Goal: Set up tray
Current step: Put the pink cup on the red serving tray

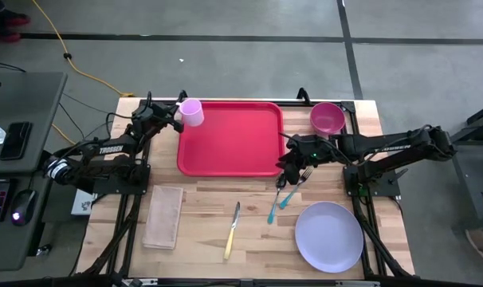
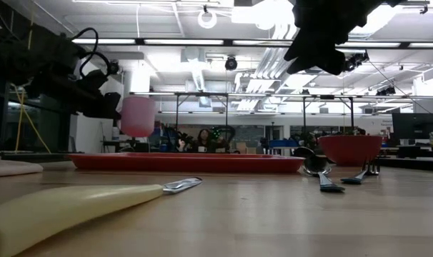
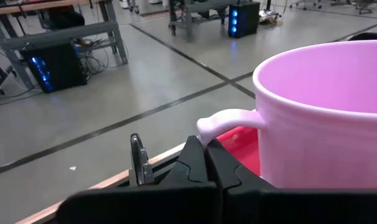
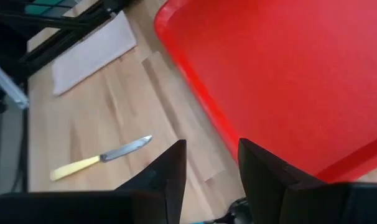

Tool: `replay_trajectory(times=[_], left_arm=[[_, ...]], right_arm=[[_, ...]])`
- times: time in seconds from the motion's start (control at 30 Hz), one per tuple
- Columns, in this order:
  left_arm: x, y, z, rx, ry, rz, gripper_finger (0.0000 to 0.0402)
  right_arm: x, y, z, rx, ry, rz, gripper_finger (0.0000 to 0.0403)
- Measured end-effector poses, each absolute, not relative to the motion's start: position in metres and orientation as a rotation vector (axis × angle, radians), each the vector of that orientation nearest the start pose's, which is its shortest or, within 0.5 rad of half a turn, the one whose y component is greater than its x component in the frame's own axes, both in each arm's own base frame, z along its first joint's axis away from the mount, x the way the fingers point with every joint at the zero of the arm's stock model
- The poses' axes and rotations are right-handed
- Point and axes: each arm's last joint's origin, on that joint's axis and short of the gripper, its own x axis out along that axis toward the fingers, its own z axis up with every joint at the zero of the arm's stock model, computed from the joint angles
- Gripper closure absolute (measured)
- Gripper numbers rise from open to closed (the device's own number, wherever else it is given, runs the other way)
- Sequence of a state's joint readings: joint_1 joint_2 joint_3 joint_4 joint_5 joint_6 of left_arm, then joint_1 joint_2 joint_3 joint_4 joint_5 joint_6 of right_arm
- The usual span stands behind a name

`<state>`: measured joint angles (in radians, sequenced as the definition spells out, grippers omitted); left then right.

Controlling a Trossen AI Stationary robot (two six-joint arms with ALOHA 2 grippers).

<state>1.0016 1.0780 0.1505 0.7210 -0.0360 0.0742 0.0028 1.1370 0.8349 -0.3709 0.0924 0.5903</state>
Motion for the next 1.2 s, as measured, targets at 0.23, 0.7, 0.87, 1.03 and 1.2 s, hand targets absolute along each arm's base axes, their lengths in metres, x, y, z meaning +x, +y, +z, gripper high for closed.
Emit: replay_trajectory(times=[0.23,0.7,0.87,1.03,1.2], left_arm=[[0.103,0.163,0.148,-0.011,0.240,1.023,0.0392],[0.117,0.185,0.124,-0.018,0.274,1.021,0.0392],[0.122,0.193,0.121,-0.010,0.308,1.024,0.0392],[0.121,0.194,0.118,-0.005,0.328,1.063,0.0386],[0.120,0.194,0.118,-0.014,0.328,1.101,0.0392]], right_arm=[[0.236,-0.004,0.267,0.505,0.627,-0.305,0.0279],[0.236,-0.003,0.267,0.513,0.633,-0.284,0.0279],[0.236,-0.003,0.267,0.522,0.632,-0.288,0.0279],[0.236,-0.003,0.267,0.521,0.633,-0.287,0.0279],[0.236,-0.003,0.267,0.520,0.633,-0.287,0.0279]])
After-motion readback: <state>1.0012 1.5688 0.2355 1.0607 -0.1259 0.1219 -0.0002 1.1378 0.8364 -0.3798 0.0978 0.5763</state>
